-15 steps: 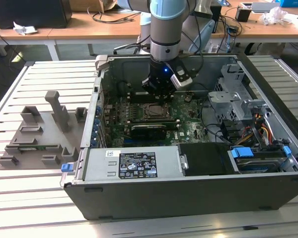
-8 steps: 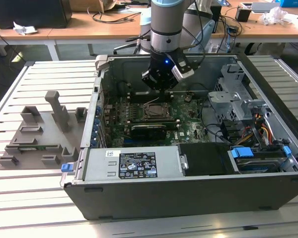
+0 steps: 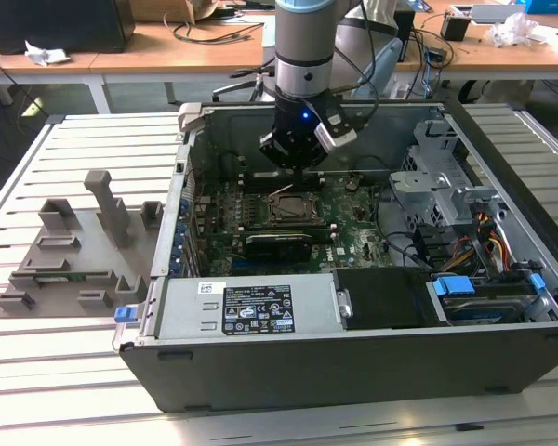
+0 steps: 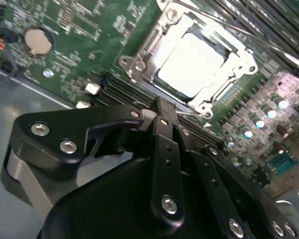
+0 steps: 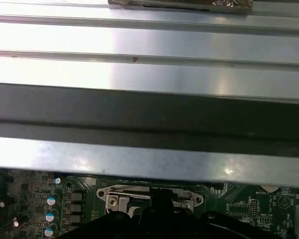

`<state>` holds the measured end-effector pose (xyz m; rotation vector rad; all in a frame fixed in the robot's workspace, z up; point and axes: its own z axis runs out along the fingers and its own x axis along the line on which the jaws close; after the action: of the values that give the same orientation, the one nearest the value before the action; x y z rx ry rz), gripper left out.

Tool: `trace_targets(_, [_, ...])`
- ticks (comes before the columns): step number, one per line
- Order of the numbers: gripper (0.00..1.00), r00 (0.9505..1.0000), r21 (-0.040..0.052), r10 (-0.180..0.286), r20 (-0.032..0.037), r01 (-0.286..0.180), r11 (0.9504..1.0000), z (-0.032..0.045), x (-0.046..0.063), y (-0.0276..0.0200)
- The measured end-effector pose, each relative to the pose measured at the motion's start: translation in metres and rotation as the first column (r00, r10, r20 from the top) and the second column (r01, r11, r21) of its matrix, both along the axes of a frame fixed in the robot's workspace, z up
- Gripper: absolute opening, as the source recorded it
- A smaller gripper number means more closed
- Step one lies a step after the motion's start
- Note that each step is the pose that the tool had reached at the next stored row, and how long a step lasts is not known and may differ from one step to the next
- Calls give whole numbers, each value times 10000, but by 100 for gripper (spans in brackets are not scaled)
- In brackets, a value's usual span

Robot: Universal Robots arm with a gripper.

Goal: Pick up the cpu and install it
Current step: 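Install the first cpu locking lever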

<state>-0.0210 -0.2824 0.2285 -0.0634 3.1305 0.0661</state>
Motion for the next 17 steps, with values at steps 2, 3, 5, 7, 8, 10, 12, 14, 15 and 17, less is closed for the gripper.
trace_targets(2, [11,10000,0,0,2,0,10000,-3,-36,18])
trace_targets(3, [11,10000,1,-2,2,2,10000,-5,-44,30])
trace_targets(5, [11,10000,2,-1,2,1,10000,-9,-51,48])
trace_targets(7, [11,10000,16,0,2,0,10000,-16,-51,73])
trace_targets(8, [11,10000,28,0,3,0,10000,-19,-51,77])
trace_targets(10, [11,10000,39,0,3,0,10000,-27,-51,81])
trace_targets(12, [11,10000,50,1,3,-1,10000,-38,-51,84])
trace_targets(14, [11,10000,53,0,3,0,10000,-50,-51,84])
trace_targets(15, [11,10000,53,-2,2,2,10000,-60,-50,84])
trace_targets(17, [11,10000,52,1,2,-1,10000,-75,-46,84])
